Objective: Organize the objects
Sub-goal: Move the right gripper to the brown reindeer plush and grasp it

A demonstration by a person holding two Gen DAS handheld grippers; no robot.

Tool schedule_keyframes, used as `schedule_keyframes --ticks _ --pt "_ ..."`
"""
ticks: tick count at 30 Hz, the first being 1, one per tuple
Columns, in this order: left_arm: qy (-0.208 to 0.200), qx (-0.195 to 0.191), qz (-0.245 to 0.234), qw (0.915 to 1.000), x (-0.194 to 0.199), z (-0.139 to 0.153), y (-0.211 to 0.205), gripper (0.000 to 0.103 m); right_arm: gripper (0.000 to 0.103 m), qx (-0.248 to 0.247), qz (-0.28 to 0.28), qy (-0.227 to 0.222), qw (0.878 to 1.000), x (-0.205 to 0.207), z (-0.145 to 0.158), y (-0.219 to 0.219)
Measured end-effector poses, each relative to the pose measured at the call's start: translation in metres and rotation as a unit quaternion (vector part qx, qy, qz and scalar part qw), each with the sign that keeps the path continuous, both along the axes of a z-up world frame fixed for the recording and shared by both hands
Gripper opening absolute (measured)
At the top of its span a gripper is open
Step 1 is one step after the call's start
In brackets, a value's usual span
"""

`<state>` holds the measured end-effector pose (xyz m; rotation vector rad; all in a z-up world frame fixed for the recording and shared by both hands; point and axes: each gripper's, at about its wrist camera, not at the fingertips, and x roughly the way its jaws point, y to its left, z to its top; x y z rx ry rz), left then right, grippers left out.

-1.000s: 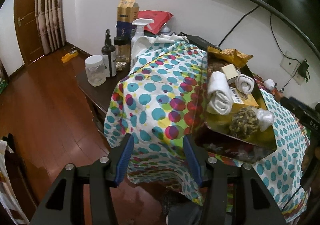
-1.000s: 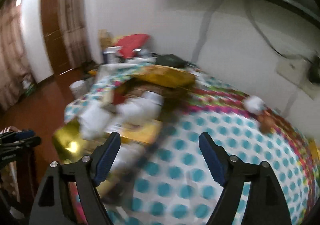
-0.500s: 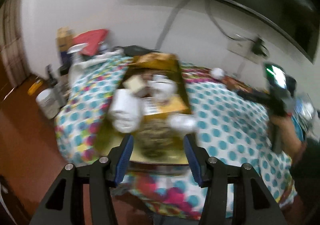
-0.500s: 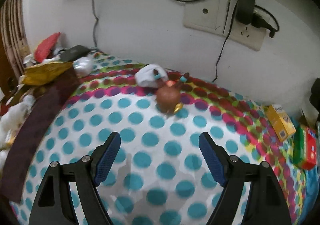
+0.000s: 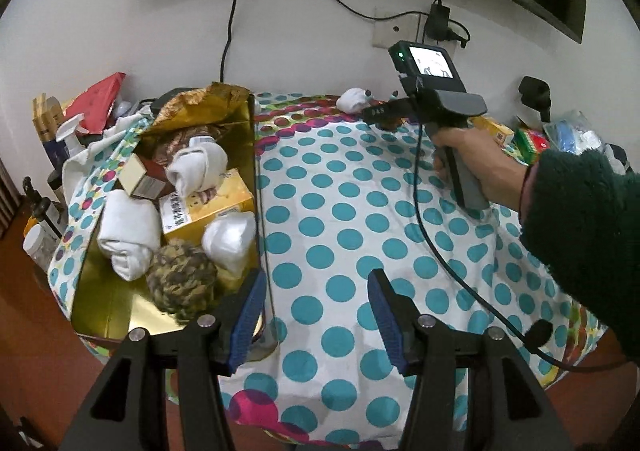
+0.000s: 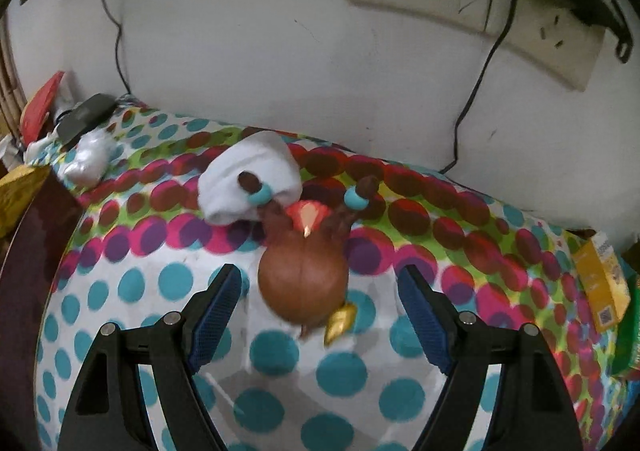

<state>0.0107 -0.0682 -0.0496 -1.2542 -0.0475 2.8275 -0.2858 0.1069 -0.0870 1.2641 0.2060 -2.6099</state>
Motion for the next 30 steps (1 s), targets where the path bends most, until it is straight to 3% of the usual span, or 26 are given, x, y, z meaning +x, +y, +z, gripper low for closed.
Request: schedule_keyframes --ticks 6,8,12,21,30 --pt "0.003 0.0 0.004 1.0 -0.011 -0.002 0.003 0.055 0.073 0.004 0.011 0.001 1.0 -0.007 -0.001 -0.004" --pt "0.006 0.008 0.003 0.9999 -0.015 0.0 0.004 0.055 0.051 -0.006 0.019 0.0 1.0 -0.007 0.0 -0.004" --pt "0.006 -0.003 -0.001 1.0 -0.019 -0.002 0.012 0.055 0.041 -0.01 0.028 0.002 1.0 -0.006 0.0 -0.004" --pt "-0.002 -0.02 -0.021 0.9996 -0.027 -0.009 0.033 0.055 0.039 -0.034 0.036 -0.002 0.999 0.017 0.004 0.022" --pt "0.011 -0.03 -0.024 0.9992 -0.047 -0.006 0.047 0.055 0.039 -0.05 -0.003 0.016 0.999 0.049 0.012 0.086"
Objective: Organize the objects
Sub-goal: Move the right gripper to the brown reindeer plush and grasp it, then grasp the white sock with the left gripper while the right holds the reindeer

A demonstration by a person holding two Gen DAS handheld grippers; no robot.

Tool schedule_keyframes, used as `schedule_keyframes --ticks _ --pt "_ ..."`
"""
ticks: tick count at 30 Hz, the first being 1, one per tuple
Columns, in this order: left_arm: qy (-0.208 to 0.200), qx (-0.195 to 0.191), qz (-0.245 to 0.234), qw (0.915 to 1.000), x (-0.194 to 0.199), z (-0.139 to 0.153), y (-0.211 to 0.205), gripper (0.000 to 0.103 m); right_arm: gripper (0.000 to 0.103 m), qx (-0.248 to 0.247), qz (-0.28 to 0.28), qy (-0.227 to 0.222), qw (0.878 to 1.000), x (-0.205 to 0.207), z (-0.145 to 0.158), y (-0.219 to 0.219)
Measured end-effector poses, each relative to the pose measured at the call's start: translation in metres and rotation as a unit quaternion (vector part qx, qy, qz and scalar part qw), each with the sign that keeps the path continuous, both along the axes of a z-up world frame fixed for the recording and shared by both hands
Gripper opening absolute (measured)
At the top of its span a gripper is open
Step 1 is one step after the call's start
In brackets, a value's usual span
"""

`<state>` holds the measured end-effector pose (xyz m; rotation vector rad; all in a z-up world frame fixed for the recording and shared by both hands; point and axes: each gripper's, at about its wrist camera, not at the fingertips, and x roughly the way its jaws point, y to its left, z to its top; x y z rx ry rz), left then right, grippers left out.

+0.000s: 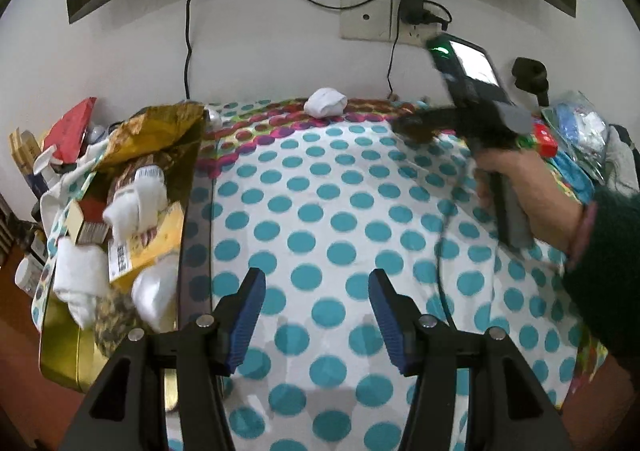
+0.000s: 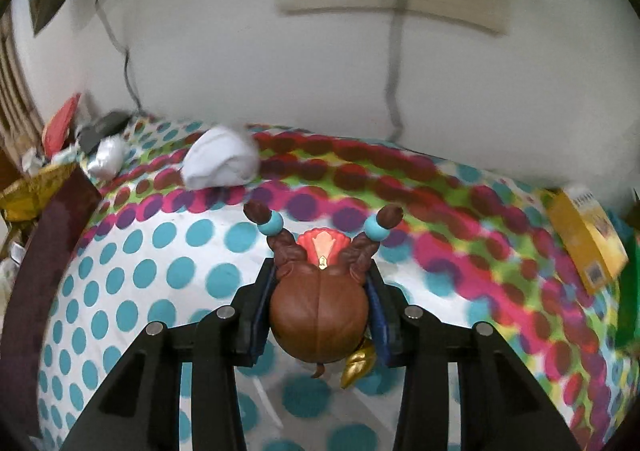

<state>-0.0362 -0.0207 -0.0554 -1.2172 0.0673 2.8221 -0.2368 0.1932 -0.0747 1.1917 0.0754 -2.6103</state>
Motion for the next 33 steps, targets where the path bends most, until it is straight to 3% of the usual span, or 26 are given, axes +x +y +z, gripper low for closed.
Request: schedule_keyframes --ticks 1,8,14,19,22,25,30,33 --pt "0.007 -0.001 0.001 1.0 -0.005 0.002 0.001 0.055 0.039 0.018 -0.004 0.004 1.0 0.004 -0.001 0.005" --pt "0.035 -0.05 0.005 0.9981 -0.061 0.022 0.014 0.055 0.039 -0.012 -0.039 -0.001 0.999 0.022 0.0 0.051" --pt "0.048 -0.039 0.002 0.9981 -0.112 0.031 0.013 0.057 0.039 0.005 -0.027 0.006 1.0 0.022 0.003 0.039" --pt "0.045 -0.014 0.004 0.9989 -0.156 0.025 0.015 0.057 0.039 0.025 -0.016 0.017 0.999 0.026 0.005 0.031" --pt "0.045 0.022 -0.006 0.9987 -0.181 0.023 0.02 0.057 0.039 0.023 -0.014 0.009 1.0 0.025 0.003 0.032" --pt "0.046 0.018 -0.011 0.9987 -0.203 0.018 0.029 0.057 0.039 0.021 -0.008 0.006 1.0 0.024 0.003 0.031" --pt "0.056 -0.029 -0.028 0.9976 -0.234 0.002 0.041 0.057 0.039 0.025 0.0 0.006 1.0 0.025 0.002 0.026" --pt "0.063 -0.03 -0.034 0.997 -0.245 -0.005 0.041 0.057 0.039 0.024 0.005 -0.004 1.0 0.022 0.0 0.025"
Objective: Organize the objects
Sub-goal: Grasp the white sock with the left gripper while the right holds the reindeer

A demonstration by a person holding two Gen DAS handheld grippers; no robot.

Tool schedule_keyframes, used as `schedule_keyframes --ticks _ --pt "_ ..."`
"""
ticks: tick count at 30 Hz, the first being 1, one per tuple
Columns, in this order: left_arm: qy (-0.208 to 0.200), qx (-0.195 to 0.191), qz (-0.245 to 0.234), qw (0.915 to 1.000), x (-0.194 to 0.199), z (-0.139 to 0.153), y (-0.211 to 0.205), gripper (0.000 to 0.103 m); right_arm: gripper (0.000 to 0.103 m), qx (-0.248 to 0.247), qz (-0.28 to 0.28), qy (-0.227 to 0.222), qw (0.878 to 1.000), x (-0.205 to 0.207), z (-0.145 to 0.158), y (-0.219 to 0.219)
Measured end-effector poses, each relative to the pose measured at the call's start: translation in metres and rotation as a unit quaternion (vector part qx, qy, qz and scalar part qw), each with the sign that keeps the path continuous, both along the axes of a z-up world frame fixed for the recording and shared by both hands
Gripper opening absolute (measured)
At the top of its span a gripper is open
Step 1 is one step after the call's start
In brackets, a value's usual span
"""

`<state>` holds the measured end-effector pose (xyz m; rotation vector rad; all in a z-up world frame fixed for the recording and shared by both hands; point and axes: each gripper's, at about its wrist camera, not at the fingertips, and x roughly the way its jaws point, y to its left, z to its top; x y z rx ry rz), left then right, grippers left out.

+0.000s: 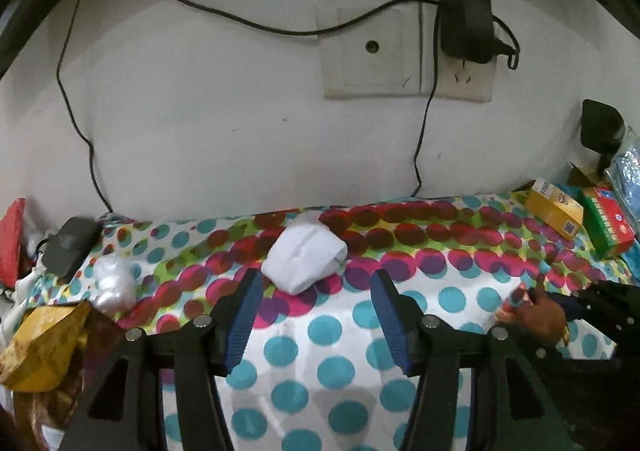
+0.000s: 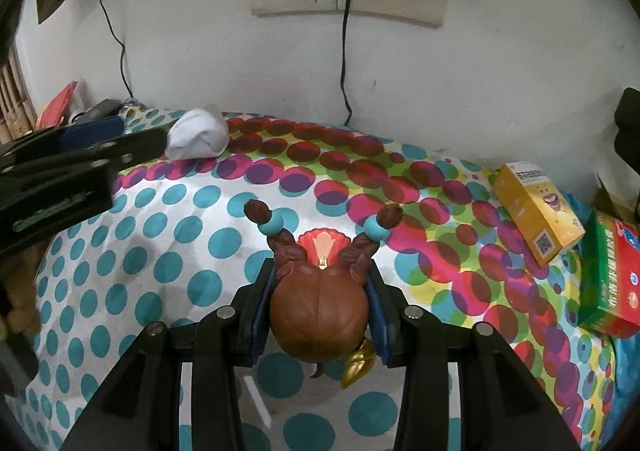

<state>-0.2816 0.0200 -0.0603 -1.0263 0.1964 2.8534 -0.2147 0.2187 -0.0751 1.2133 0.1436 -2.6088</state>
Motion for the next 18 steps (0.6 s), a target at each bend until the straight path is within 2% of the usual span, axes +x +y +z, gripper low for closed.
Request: schedule_keyframes --ticks 3,8,12,16,18 --pt "-0.005 0.0 -0.006 1.0 -0.014 -0.007 0.0 0.057 0.039 0.001 0.004 -0.01 1.0 -0.002 -0.003 -0.002" --pt "-0.001 -0.026 -0.03 0.9992 -0.036 -0.009 0.009 0.057 0.039 0.005 0.016 -0.004 1.0 0.002 -0.003 -0.008" --pt "-0.01 -0.054 -0.025 0.9982 -0.054 -0.018 0.011 0.057 0.039 0.009 0.019 -0.002 1.0 0.003 -0.003 -0.01" --pt "-0.017 -0.024 -0.021 0.9993 -0.064 -0.026 0.009 0.058 0.04 0.01 0.019 -0.007 1.0 0.001 -0.004 -0.011" --pt "-0.043 -0.039 -0.014 0.9982 -0.072 -0.034 0.014 0.06 0.041 0.01 0.021 -0.009 1.0 0.0 -0.005 -0.012"
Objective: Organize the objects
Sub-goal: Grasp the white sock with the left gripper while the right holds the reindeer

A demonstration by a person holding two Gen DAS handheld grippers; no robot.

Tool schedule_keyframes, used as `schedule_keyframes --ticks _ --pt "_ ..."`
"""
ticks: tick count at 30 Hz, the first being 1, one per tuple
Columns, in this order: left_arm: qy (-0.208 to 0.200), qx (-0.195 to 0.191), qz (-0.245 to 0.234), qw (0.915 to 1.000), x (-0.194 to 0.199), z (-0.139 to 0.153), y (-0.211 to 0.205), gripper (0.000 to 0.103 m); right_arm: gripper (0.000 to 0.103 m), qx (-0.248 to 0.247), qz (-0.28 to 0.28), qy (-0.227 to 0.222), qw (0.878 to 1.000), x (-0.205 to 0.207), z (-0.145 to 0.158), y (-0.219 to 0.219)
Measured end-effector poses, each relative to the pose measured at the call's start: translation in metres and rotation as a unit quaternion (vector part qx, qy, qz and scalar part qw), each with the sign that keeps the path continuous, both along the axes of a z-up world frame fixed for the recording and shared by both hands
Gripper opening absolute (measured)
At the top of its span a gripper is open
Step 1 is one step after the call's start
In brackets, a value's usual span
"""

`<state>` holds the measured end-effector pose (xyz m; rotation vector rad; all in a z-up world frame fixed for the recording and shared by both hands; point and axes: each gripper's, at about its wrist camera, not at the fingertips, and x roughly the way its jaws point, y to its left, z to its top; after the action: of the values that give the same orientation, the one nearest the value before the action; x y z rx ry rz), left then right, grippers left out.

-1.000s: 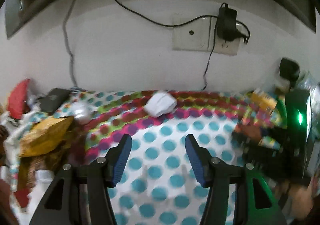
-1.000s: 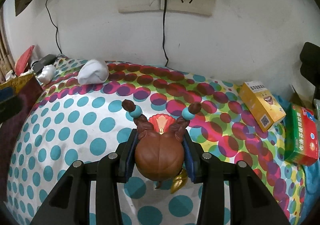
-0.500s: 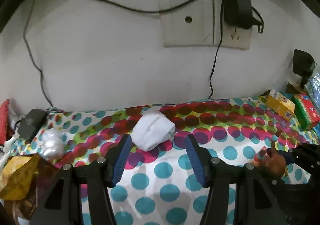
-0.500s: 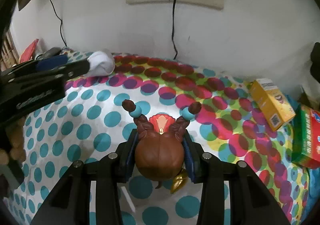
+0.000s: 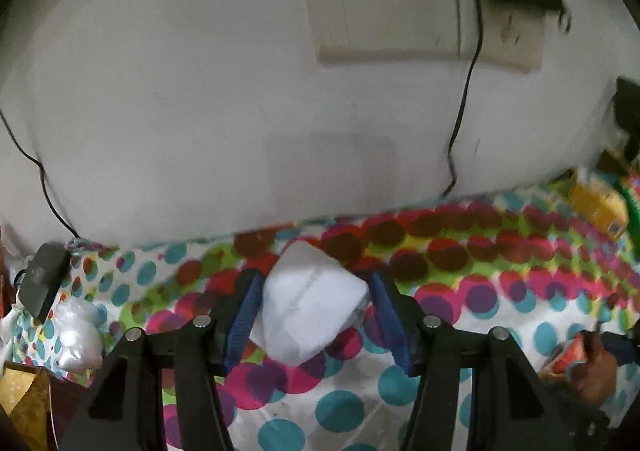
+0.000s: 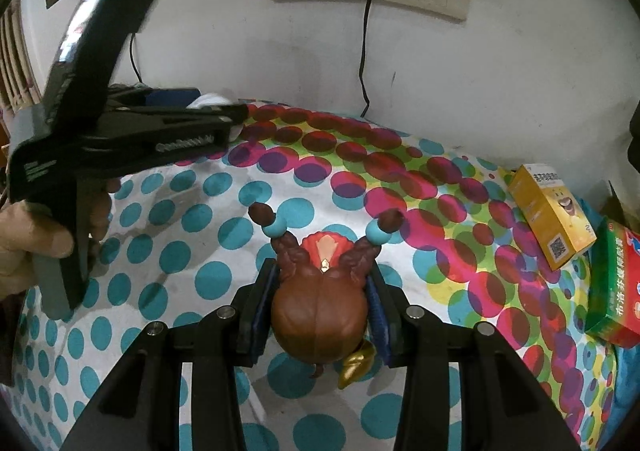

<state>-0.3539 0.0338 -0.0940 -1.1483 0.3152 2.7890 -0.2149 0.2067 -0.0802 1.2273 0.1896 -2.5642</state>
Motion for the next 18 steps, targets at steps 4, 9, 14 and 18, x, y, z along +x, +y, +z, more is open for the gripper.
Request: schedule_keyframes --ticks 4,9,14,18 --pt "-0.038 0.004 0.029 0.9989 -0.015 -0.009 -0.006 0.074 0.041 0.001 0.0 -0.003 1.0 -0.002 -0.002 -0.001" --pt "-0.06 0.114 0.058 0.99 -0.022 -0.012 -0.035 0.074 0.041 0.006 0.0 -0.004 1.0 -0.002 -0.002 -0.002" --pt "-0.057 0.089 0.055 0.9929 -0.023 -0.013 -0.026 0.053 0.042 0.009 0.0 -0.004 1.0 -0.002 -0.003 -0.003" --pt "-0.053 0.088 0.052 0.9933 -0.023 -0.013 -0.023 0.045 0.042 0.011 0.0 -0.004 1.0 -0.003 -0.004 -0.004"
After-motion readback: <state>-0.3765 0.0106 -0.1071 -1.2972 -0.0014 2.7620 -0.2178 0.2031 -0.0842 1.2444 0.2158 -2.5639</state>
